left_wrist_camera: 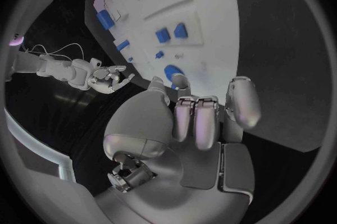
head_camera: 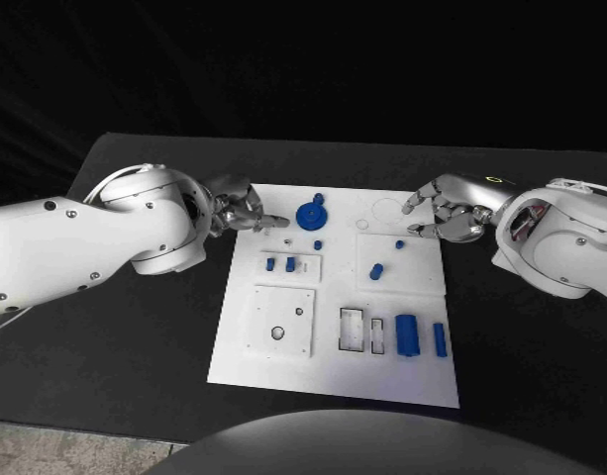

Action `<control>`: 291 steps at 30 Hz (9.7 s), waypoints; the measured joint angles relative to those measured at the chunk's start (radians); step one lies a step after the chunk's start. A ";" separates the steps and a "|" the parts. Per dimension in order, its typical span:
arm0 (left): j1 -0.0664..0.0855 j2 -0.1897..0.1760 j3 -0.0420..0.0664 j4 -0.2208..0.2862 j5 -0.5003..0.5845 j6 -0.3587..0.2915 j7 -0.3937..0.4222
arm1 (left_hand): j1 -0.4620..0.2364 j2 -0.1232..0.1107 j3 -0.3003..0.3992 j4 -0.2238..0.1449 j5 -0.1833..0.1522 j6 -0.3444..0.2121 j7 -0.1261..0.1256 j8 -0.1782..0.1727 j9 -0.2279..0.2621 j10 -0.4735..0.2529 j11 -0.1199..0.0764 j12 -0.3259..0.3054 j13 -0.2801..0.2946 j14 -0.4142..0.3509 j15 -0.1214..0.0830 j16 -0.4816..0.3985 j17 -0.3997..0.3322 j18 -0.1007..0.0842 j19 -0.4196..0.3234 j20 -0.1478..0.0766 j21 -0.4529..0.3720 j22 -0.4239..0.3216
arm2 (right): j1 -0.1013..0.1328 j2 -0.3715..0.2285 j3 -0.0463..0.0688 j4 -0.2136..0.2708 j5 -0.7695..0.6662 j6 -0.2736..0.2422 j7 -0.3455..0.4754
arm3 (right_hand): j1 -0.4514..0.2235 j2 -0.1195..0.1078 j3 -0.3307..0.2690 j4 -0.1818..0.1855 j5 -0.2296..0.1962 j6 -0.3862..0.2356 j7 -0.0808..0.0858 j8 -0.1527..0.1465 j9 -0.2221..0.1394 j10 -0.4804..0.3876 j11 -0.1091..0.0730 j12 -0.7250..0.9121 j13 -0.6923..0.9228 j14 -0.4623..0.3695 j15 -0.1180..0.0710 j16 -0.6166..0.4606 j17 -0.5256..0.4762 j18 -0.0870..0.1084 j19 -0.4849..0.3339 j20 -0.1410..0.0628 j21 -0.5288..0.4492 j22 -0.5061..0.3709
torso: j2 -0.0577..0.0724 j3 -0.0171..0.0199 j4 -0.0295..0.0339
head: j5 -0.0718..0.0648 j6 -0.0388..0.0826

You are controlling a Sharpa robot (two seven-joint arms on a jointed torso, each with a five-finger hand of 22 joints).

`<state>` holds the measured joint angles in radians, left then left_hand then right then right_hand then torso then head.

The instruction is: Assemble the parts on the task board

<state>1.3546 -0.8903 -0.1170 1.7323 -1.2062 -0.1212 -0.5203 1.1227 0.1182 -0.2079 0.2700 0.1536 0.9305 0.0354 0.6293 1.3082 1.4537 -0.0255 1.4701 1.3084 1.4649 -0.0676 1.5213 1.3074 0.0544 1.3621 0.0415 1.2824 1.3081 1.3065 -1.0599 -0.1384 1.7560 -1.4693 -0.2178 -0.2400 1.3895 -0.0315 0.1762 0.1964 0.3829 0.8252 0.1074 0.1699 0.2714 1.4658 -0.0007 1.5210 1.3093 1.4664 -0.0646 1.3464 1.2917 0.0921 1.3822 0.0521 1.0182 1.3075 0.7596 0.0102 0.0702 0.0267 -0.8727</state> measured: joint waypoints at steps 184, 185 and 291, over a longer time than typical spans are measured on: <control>-0.120 0.144 -0.019 -0.267 -0.545 -0.162 0.563 | 0.468 -0.225 0.487 -0.075 -0.065 0.086 -0.011 -0.549 -0.930 -0.430 0.037 -1.176 -0.864 -0.119 0.017 -0.197 -0.221 0.000 0.023 0.025 0.025 -0.001 | -0.028 -0.008 0.000 -0.009 0.042 -0.049 0.056 | -0.004 0.004 0.031 -0.010 0.033 0.013 0.001 0.000 -0.005 0.000 0.000 -0.026 0.001 0.000 0.000 -0.007 -0.008 0.000 0.000 0.000 -0.021 0.001 | 0.005 -0.0035 0.0016 | -0.004 0.000; -0.120 0.144 -0.019 -0.268 -0.544 -0.162 0.564 | 0.468 -0.225 0.486 -0.076 -0.065 0.082 -0.015 -0.549 -0.932 -0.430 0.037 -1.176 -0.864 -0.122 0.021 -0.201 -0.224 0.000 0.023 0.025 0.025 -0.001 | -0.028 -0.008 0.000 -0.009 0.042 -0.049 0.056 | -0.004 0.004 0.031 -0.010 0.033 0.013 0.001 0.000 -0.005 0.000 0.000 -0.026 0.001 0.000 0.000 -0.007 -0.008 0.000 0.000 0.000 -0.021 0.001 | 0.005 -0.0035 0.0016 | -0.005 0.000; -0.111 0.043 -0.015 -0.153 -0.722 -0.160 0.519 | 0.447 -0.204 0.498 -0.086 -0.021 0.181 0.023 -0.530 -0.946 -0.366 0.026 -1.139 -0.866 -0.137 0.014 -0.224 -0.282 0.000 0.012 0.028 -0.001 0.000 | -0.032 -0.008 0.000 -0.014 0.042 -0.017 0.039 | -0.004 0.004 0.038 -0.017 0.033 0.017 0.005 0.000 -0.006 0.000 0.007 -0.034 0.001 0.000 0.000 -0.019 -0.021 0.000 -0.007 0.000 -0.041 0.000 | 0.006 -0.0045 0.0016 | -0.001 0.000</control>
<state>1.2431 -0.8469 -0.1320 1.5790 -1.9281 -0.2808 -0.0009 1.5694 -0.0859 0.2898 0.1842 0.1325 1.1111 0.0586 0.0998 0.3623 1.0877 0.0006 0.3311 0.4420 1.3280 -0.0535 1.2970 1.0253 0.0547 1.3740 0.0697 1.2817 1.3081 1.2745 -1.0680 -0.1384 1.7422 -1.4273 -0.2345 -0.2014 1.3859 -0.0279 0.2145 0.1795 0.4163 0.8420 0.1119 0.1699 0.2654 1.4657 0.0065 1.4869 1.3107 1.4663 -0.0646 1.3273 1.2710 0.0923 1.3752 0.0520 0.9777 1.3077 0.7656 0.0057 0.0718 0.0257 -0.8727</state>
